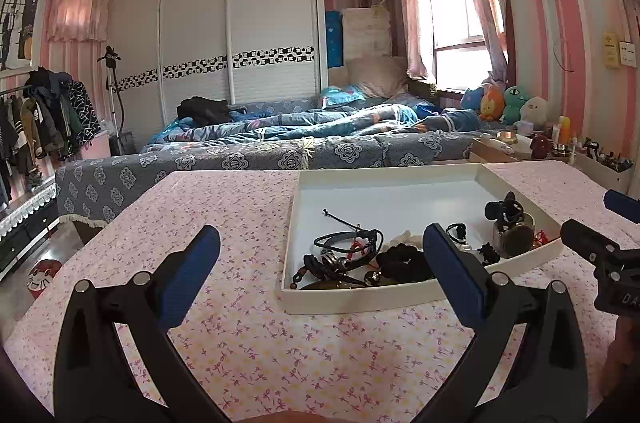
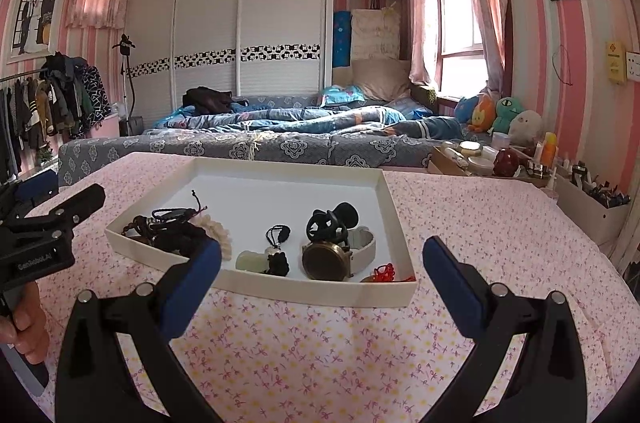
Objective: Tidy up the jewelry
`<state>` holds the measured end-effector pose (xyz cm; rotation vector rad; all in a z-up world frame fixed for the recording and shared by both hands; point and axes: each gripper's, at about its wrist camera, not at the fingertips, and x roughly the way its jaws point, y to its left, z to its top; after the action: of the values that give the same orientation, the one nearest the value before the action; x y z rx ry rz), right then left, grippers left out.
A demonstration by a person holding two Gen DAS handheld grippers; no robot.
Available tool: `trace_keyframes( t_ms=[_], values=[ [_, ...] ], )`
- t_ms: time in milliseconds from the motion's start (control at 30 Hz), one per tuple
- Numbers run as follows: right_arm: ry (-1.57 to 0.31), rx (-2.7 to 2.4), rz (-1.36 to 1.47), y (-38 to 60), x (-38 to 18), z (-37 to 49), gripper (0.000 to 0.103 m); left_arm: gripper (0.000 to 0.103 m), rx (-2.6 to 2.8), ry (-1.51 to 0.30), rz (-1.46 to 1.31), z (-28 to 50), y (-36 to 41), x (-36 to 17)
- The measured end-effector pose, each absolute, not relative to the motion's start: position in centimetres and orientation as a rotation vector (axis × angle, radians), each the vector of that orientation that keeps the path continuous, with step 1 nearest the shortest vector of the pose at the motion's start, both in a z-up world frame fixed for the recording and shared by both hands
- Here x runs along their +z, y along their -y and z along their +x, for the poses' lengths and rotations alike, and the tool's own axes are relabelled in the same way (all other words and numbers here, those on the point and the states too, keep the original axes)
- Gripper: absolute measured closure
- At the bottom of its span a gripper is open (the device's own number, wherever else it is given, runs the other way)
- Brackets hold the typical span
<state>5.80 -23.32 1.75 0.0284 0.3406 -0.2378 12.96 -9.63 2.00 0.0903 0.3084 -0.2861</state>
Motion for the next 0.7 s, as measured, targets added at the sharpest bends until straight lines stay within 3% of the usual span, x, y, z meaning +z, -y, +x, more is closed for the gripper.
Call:
trace_keyframes(
  t_ms=[700],
  values=[
    [-0.352, -0.239, 0.037, 23.44, 1.61, 6.13, 0.002, 0.003, -0.295, -0.314, 0.093, 13.06, 9.86, 1.83]
  ],
)
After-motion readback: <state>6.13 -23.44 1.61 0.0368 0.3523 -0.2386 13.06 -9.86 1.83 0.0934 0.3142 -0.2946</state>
